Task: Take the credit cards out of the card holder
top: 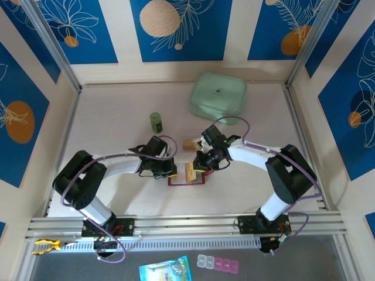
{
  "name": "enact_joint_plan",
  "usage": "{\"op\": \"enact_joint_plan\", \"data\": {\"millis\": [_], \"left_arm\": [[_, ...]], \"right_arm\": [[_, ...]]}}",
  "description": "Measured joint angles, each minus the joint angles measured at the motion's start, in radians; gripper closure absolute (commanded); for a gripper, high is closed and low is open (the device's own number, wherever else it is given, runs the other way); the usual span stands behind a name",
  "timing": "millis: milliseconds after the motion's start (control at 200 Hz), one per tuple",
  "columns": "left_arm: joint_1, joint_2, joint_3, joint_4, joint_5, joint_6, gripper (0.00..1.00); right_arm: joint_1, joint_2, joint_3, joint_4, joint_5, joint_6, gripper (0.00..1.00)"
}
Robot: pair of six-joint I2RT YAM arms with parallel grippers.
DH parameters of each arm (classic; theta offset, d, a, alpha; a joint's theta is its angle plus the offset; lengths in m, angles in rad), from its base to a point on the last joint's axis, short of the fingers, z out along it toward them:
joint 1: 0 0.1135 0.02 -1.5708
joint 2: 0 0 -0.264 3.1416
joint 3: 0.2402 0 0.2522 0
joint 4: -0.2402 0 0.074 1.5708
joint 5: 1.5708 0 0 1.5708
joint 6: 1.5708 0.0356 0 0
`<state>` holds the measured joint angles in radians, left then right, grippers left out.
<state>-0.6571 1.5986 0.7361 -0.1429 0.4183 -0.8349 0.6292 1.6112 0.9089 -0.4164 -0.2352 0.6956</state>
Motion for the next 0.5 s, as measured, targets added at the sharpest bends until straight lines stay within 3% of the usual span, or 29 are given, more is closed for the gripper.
{"op": "enact_joint_plan", "data": {"millis": [500], "left_arm": [[0.0, 0.0, 0.0, 0.0, 0.0, 0.0, 0.99]], "right_arm": [[0.02, 0.001, 0.0, 0.005, 0.0, 0.037, 0.86]]}}
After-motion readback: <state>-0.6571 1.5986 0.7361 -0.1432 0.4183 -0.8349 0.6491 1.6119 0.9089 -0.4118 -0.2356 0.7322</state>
